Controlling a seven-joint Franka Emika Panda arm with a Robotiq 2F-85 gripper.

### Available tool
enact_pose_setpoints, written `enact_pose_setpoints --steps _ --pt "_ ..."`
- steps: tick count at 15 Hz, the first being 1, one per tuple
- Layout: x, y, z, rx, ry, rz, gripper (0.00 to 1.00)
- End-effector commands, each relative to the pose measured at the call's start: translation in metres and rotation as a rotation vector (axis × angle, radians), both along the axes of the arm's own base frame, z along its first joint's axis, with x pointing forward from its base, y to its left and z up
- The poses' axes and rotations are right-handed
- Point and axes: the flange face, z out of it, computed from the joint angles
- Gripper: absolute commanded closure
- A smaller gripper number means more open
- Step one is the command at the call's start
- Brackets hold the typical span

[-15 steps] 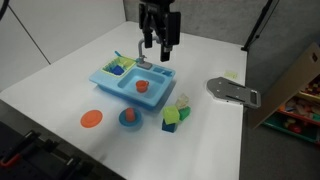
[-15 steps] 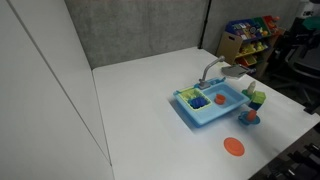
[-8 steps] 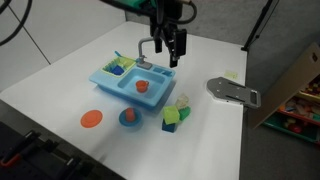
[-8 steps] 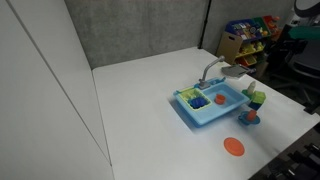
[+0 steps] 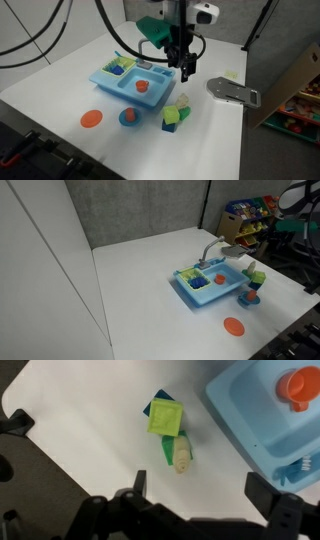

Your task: Put the white bottle in the sink

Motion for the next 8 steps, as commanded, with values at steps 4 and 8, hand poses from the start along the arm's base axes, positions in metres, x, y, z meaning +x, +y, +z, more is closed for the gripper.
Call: enact_pose_setpoints --steps 4,8 --pt "0.028 -0.022 -0.047 -0.038 0.003 -0.028 0.0" --pt "0.027 -0.032 -0.074 -0.053 0.037 -0.035 0.0"
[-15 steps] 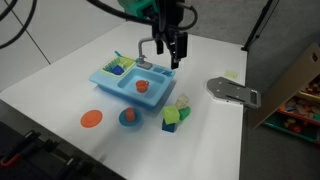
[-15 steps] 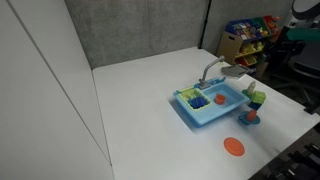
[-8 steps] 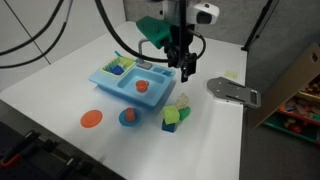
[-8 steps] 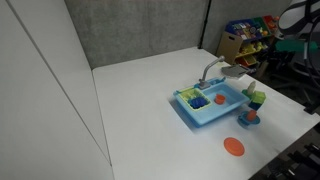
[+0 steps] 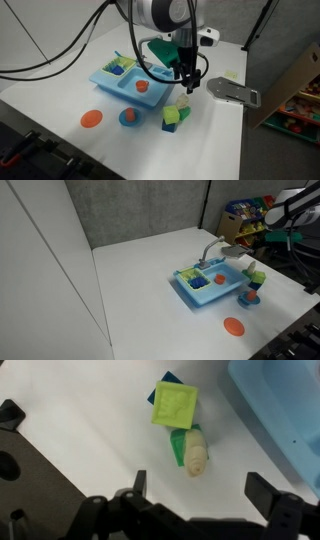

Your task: Put the white bottle in the sink

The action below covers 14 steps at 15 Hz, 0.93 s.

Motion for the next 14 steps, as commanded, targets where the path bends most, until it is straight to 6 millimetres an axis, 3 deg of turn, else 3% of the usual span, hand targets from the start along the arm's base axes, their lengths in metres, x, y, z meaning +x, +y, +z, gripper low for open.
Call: enact_pose_setpoints --steps 1,7,14 --pt "0.005 -0.015 -0.018 -0.016 0.007 -0.028 0.0" --pt "0.001 -0.015 -0.056 -0.013 0.029 -0.032 0.0" --pt "0.009 -0.008 -0.074 -0.02 0.025 -0.032 0.0"
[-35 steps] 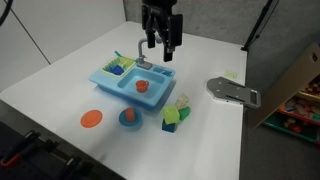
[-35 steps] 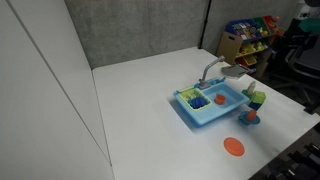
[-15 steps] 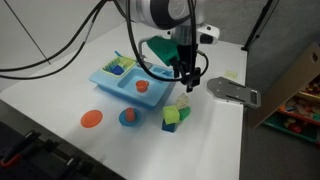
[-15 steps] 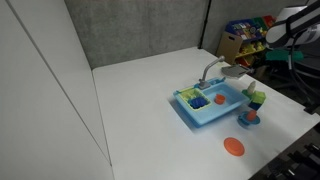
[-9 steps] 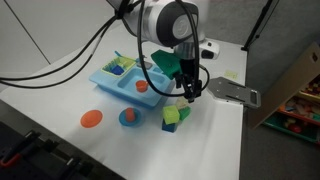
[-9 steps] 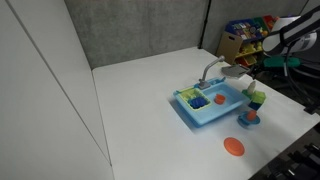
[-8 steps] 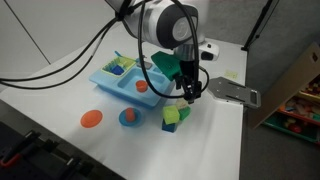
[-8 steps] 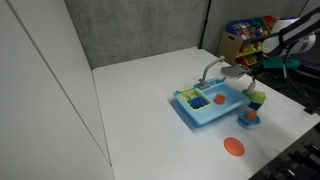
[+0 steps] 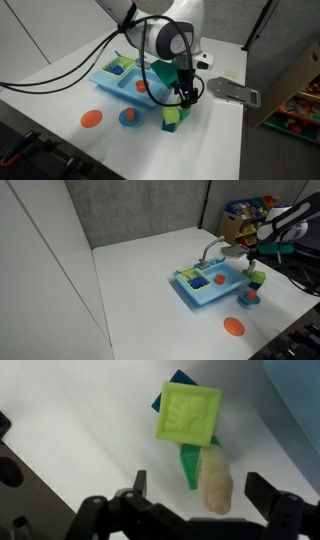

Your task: Put the white bottle in the sink

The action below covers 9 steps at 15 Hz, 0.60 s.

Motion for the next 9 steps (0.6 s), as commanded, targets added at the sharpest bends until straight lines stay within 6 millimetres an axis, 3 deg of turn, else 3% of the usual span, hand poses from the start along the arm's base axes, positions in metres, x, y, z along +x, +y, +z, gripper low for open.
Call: enact_pose_setpoints --steps 1,2,3,9 --pt "0.0125 0.0019 -0.0046 -0.007 -0.018 -0.025 0.0" --pt "0.0139 0.0031 -0.005 -0.01 -0.017 -0.026 0.25" --pt "0.0156 0.0042 -0.0053 -0.011 -0.018 -0.025 0.26" --pt "0.0173 0.0056 0.0036 -0.02 -0.03 -0.037 0.75"
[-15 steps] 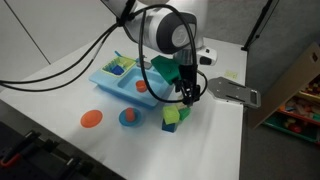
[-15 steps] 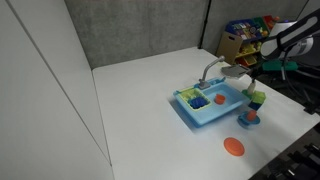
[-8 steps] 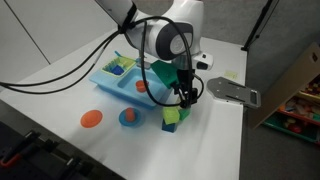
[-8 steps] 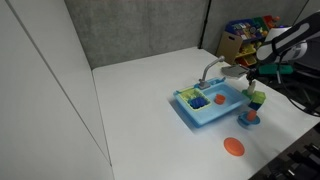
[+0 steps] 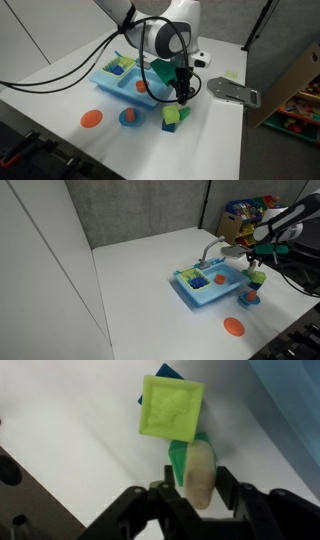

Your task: Put the white bottle in the sink

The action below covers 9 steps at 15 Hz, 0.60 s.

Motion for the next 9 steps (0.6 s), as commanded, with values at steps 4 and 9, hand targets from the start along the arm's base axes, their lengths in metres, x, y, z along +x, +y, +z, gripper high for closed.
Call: enact_pose_setpoints --steps 4,9 --pt "-0.002 -0.007 0.026 0.003 -0.024 -0.043 0.9" --pt "0.004 0.009 0.066 -0.007 -0.067 -0.021 0.9"
